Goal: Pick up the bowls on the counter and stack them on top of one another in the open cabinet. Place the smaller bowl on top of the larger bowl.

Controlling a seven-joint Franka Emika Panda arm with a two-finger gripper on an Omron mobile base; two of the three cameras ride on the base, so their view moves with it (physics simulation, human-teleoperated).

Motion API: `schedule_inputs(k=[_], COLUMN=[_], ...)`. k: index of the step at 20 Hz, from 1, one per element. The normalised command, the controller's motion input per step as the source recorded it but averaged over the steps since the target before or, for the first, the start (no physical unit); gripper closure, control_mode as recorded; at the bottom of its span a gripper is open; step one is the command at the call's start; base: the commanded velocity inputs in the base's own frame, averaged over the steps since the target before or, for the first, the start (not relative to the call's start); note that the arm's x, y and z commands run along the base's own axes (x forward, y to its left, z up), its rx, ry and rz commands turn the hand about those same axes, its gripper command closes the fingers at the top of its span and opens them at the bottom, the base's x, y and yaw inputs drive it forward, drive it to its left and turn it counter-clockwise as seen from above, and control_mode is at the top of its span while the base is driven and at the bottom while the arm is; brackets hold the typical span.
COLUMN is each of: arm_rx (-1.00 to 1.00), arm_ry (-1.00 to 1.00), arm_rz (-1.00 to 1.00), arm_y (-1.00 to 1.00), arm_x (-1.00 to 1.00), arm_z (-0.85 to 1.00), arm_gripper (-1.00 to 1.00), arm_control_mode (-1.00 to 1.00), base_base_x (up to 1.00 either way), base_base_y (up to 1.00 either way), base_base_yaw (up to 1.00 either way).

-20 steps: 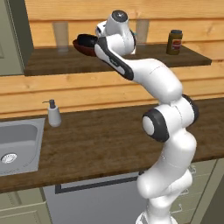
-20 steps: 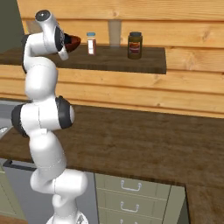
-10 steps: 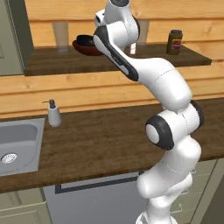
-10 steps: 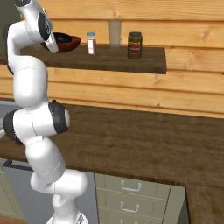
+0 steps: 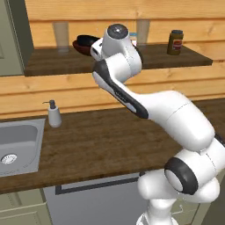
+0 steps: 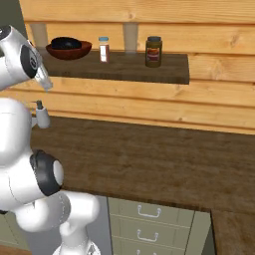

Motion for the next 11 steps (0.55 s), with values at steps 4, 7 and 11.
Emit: schedule_inputs(k=[4, 7, 11], arm_rx=[-0.14, -0.08, -0.10], arm_ry=[0.00, -0.02, -0.09], arm_rz=[0.16, 0.15, 0.15], arm_y=[0.14, 0.03, 0.00], arm_x=[-1.00, -1.00, -0.97], arm_z=[-0.81, -0.77, -0.54], arm_gripper=[-1.00, -1.00, -1.00], arm_control_mode=[-1.00, -1.00, -1.00], base_base_x=[0.00, 0.00, 0.00], base_base_y=[0.00, 0.00, 0.00], base_base_yaw=[0.00, 0.00, 0.00])
